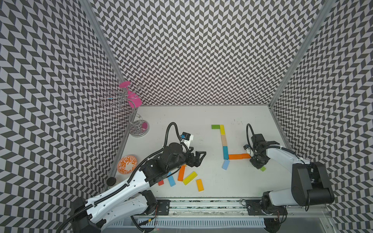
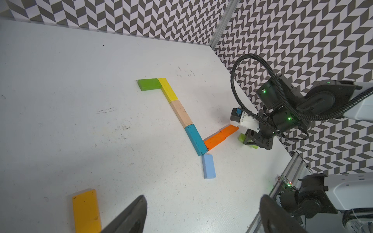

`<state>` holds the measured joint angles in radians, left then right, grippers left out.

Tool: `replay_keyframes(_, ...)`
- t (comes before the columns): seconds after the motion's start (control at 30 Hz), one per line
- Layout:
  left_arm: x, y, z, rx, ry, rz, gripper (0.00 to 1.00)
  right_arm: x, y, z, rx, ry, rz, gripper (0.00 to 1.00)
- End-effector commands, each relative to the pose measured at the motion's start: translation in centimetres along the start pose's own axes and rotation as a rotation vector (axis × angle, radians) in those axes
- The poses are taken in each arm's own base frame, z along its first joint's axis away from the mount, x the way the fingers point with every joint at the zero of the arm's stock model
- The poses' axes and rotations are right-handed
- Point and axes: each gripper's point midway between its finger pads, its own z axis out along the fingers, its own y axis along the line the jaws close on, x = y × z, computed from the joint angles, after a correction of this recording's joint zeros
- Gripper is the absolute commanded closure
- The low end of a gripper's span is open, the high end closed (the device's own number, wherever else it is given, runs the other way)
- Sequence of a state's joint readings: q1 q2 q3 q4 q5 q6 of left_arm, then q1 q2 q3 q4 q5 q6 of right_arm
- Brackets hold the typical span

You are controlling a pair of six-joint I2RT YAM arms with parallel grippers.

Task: Assemble a giraffe with building blocks
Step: Assemble the building block at the center of the board.

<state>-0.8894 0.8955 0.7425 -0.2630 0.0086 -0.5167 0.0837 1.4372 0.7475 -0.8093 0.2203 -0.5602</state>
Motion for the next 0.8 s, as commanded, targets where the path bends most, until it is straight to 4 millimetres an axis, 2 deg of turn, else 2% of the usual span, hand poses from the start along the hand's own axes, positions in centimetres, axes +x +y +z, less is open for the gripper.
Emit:
replay_keyframes(0.0, 0.02, 0.25, -0.21, -0.007, -0.011, -0.003, 0.12, -0.41, -0.63, -0.16, 0.011, -0.008, 0.001, 0.86)
replay_keyframes(0.1, 0.06, 0.11, -0.25, -0.005, -0.012, 0.000, 0.12, -0.37, -0.51, -0.21, 0.007, -0.011, 0.002, 0.67)
replay_keyframes(0.17, 0.04, 0.01, -0.25, -0.001, -0.013, 0.001, 0.12, -0.36, -0.33, -0.31, -0.002, -0.015, 0.001, 0.62)
replay_keyframes(0.3, 0.03, -0.12, -0.32, 0.004, -0.013, 0.002, 0.12, -0.23, -0.43, -0.38, 0.005, -0.012, 0.002, 0.62)
replay_keyframes(0.5, 0.05, -0.06, -0.41, 0.000, -0.016, 0.004, 0.12, -0.55, -0.52, -0.56, -0.004, -0.017, 0.010, 0.77)
replay_keyframes(0.77, 0.04, 0.16, -0.38, -0.012, -0.016, 0.003, 0.12, -0.77, -0.62, -0.45, 0.000, -0.022, 0.012, 0.76)
